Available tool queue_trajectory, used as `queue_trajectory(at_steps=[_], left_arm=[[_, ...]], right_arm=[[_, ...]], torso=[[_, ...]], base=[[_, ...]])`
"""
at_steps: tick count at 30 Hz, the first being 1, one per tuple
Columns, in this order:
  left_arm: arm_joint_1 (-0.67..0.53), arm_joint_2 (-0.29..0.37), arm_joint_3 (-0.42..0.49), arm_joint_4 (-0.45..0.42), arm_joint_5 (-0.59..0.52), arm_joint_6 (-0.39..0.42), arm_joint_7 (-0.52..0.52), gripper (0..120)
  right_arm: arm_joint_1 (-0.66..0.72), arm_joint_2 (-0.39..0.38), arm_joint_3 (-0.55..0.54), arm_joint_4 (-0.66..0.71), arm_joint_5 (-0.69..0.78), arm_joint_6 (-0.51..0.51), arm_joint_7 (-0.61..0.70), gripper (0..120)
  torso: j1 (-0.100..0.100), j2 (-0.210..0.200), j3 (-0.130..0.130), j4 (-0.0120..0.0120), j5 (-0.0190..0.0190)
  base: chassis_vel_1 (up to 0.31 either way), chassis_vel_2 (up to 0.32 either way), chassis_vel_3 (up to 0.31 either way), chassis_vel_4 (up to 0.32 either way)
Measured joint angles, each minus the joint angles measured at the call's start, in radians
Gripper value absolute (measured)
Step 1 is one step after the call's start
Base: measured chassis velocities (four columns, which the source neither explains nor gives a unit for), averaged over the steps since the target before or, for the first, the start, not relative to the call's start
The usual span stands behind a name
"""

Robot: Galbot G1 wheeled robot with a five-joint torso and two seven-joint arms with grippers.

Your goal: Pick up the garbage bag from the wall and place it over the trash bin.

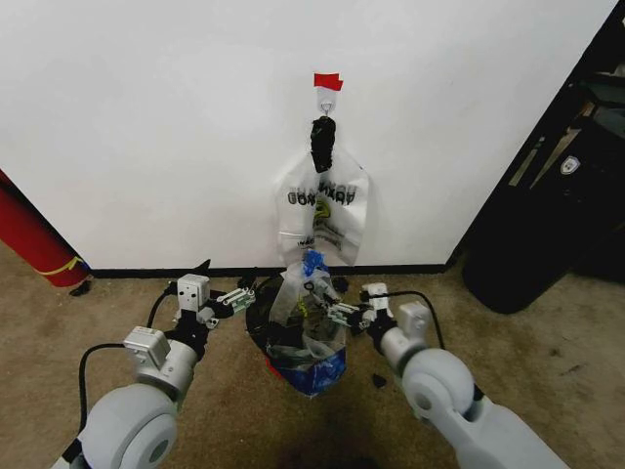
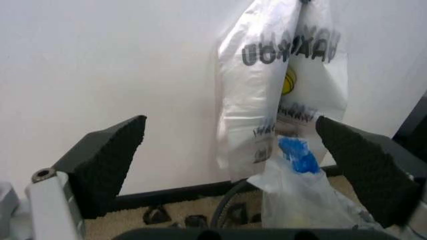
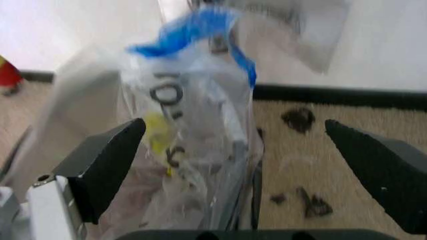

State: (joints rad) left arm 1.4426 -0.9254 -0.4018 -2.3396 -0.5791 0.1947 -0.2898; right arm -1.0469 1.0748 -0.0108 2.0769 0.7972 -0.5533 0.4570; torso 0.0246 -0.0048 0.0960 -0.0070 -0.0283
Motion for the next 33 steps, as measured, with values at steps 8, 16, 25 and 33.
queue_trajectory(at_steps=[8,16,25,33], left_arm=[[-0.011,0.0,0.004,0.006,-0.012,0.01,0.002,100],[-0.02,-0.006,0.007,0.014,-0.019,0.013,0.002,100],[-0.023,-0.012,0.009,0.015,-0.022,0.013,0.002,100],[-0.029,-0.013,0.011,0.022,-0.024,0.013,0.001,100]], right_arm=[[0.094,0.043,-0.054,-0.046,0.163,-0.116,0.176,100],[0.135,0.074,-0.083,-0.11,0.215,-0.136,0.233,94],[0.154,0.097,-0.099,-0.146,0.249,-0.163,0.265,61],[0.157,0.102,-0.106,-0.148,0.251,-0.166,0.276,34]], torso=[[0.0,0.0,0.0,0.0001,0.0002],[0.0,0.0,0.0,0.0001,0.0002],[0.0,0.0,0.0,0.0001,0.0002],[0.0,0.0,0.0,0.0001,0.0003]], base=[[0.0,0.0,0.0,0.0],[0.0,0.0,0.0,0.0],[0.0,0.0,0.0,0.0],[0.0,0.0,0.0,0.0]])
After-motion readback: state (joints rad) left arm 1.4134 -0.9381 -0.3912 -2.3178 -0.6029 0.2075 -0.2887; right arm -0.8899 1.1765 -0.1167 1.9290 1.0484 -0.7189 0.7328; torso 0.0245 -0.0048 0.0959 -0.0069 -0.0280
